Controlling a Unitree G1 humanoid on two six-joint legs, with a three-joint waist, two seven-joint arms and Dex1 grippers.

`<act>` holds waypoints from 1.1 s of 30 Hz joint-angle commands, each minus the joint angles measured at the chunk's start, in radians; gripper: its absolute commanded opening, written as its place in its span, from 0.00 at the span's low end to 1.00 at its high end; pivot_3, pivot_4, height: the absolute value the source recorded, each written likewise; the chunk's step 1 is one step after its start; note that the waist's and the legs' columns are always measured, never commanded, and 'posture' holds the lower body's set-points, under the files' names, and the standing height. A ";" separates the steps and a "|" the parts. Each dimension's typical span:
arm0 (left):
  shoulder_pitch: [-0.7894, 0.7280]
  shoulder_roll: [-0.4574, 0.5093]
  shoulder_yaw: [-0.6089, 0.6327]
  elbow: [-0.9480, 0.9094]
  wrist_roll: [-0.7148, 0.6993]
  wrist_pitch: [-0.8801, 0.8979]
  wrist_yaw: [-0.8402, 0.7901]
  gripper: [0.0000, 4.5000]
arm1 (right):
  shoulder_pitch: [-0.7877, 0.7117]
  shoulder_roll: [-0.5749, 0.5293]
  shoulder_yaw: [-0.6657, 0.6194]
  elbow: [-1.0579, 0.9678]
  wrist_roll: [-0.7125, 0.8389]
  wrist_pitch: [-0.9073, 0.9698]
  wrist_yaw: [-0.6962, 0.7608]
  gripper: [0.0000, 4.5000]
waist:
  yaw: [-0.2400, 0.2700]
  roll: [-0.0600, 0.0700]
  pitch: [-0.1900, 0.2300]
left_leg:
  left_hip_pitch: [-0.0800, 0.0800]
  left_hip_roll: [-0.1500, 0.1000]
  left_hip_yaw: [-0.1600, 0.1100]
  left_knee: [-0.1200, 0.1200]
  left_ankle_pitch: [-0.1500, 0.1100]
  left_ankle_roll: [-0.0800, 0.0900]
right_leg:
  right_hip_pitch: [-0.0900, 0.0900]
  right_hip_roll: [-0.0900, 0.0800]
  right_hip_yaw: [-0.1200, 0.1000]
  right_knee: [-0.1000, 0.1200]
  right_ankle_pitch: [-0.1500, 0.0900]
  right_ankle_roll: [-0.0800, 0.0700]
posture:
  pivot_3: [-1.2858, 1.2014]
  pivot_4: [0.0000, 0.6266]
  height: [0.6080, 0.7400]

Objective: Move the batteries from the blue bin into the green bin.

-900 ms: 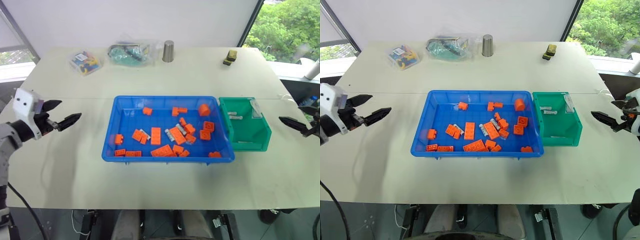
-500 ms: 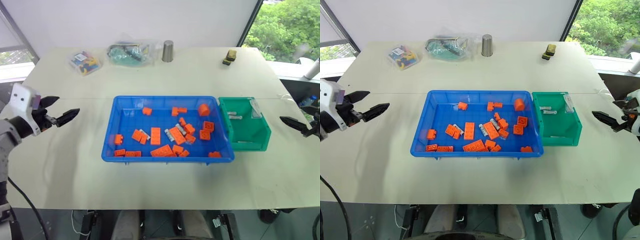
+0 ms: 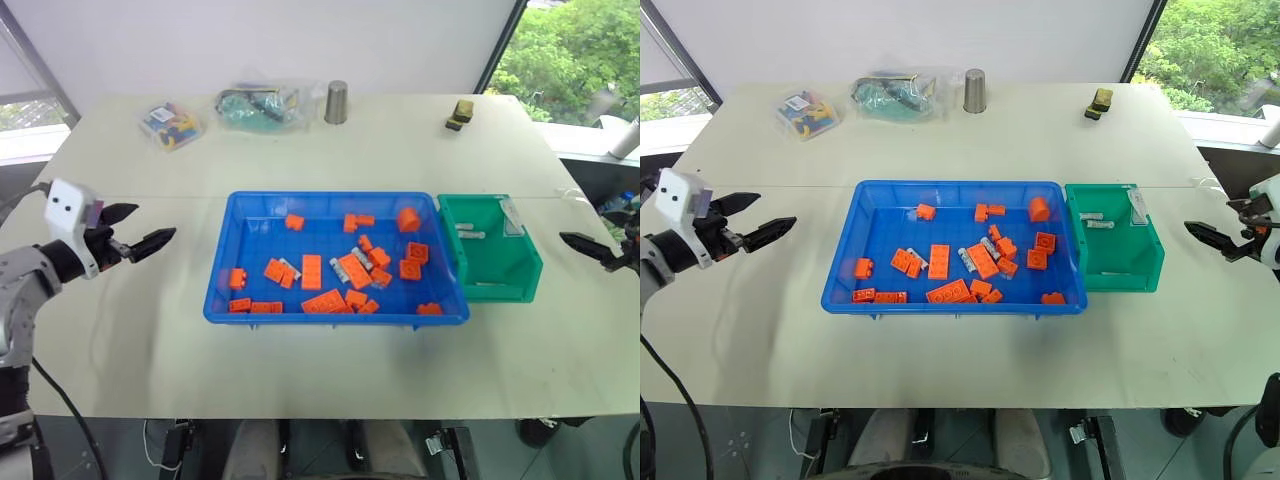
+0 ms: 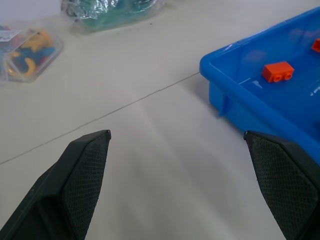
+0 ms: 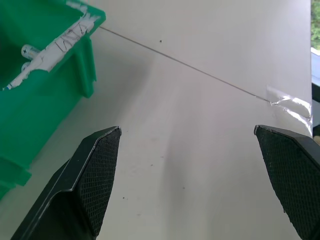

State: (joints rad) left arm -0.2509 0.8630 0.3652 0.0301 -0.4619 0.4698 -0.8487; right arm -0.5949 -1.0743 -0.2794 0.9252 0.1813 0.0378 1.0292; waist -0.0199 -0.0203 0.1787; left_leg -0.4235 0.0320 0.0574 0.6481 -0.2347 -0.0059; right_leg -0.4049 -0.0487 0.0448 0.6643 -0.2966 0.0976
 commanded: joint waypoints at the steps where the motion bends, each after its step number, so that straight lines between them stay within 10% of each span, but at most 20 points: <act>1: -0.023 0.011 -0.014 -0.065 -0.027 0.012 -0.032 1.00 | -0.068 -0.026 -0.005 -0.092 0.034 0.031 0.052 0.98 | -0.001 0.000 0.000 | 0.000 0.000 0.000 0.000 0.000 0.000 | 0.000 0.000 0.000 0.000 0.000 0.000 | 0.52 0.24 1.00; 15: 0.069 0.122 0.017 -0.408 -0.238 0.195 -0.208 1.00 | -0.225 0.339 0.341 -0.872 0.176 0.435 0.158 0.98 | -0.015 0.001 0.001 | -0.002 0.001 -0.003 0.000 0.000 0.000 | -0.002 0.000 0.000 0.001 0.000 0.000 | 0.52 0.24 1.00; 33: 0.229 0.144 0.110 -0.498 -0.242 0.196 -0.190 1.00 | -0.356 0.726 0.784 -0.533 -0.190 0.005 0.180 0.98 | 0.000 0.000 0.001 | -0.003 0.000 -0.003 0.001 0.000 0.000 | -0.003 0.000 -0.002 0.001 0.000 0.000 | 0.52 0.24 1.00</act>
State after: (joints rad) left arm -0.0251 1.0084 0.4357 -0.4396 -0.6879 0.6683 -1.0460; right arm -0.9176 -0.3573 0.5085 0.3857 0.0026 0.0956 1.1922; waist -0.0199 -0.0201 0.1795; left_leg -0.4266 0.0319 0.0546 0.6489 -0.2347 -0.0060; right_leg -0.4079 -0.0491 0.0425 0.6656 -0.2966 0.0972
